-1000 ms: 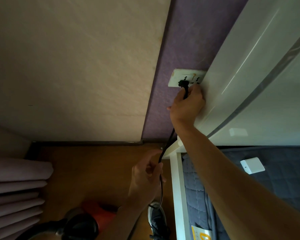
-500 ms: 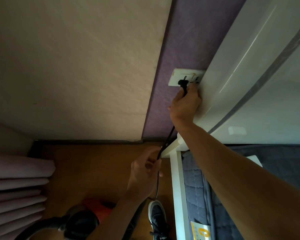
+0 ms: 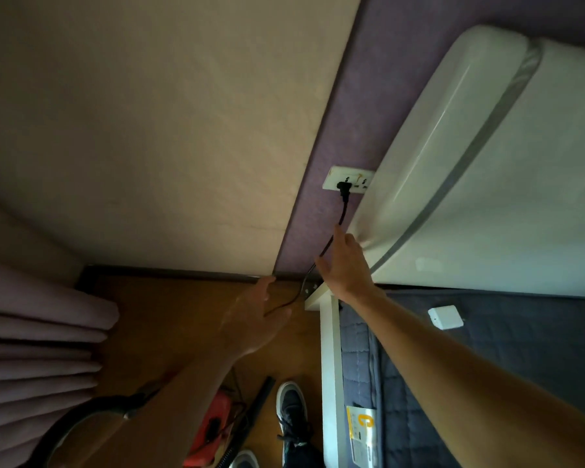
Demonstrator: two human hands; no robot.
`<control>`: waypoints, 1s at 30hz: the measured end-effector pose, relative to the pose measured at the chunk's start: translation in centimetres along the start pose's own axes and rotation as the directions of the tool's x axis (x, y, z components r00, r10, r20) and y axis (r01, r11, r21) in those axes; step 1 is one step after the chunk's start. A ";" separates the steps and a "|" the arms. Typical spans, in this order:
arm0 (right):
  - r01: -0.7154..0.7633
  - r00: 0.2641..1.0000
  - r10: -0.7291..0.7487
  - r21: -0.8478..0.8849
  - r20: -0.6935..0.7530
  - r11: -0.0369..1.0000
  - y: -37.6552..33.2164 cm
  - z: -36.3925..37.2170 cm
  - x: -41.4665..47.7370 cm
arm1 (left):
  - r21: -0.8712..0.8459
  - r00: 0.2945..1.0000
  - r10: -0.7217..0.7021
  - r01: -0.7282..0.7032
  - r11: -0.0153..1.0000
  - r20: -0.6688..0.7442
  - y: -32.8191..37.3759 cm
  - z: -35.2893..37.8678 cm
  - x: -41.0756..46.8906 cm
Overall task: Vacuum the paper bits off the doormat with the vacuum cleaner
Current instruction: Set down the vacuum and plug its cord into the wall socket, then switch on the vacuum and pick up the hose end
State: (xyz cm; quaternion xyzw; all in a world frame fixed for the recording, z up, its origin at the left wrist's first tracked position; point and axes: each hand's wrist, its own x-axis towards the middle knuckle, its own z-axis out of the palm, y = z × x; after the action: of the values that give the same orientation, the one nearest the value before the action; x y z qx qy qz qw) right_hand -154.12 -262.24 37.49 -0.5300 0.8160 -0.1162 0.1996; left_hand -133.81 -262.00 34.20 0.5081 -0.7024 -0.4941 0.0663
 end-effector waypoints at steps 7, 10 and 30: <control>0.196 0.961 -0.137 -0.245 0.240 0.950 -1.2 -3.0 -8.6 | 0.406 0.984 -0.168 0.131 0.904 0.058 -0.6 -5.5 -5.5; 0.238 0.937 -0.136 -0.301 0.322 0.924 -1.8 -4.1 -11.8 | 0.423 0.981 -0.191 0.163 0.891 0.024 0.2 -7.4 -8.8; 0.398 0.862 -0.267 -0.250 0.430 0.883 -2.0 -4.7 -22.6 | 0.544 0.921 -0.343 0.387 0.744 -0.186 -1.9 -6.5 -27.8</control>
State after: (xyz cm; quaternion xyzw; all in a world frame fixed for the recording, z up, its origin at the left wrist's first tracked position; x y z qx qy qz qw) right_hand -146.49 -242.52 47.01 -0.7026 0.6632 0.0949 0.2400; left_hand -115.52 -244.41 47.39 0.6497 -0.7014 -0.2448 -0.1608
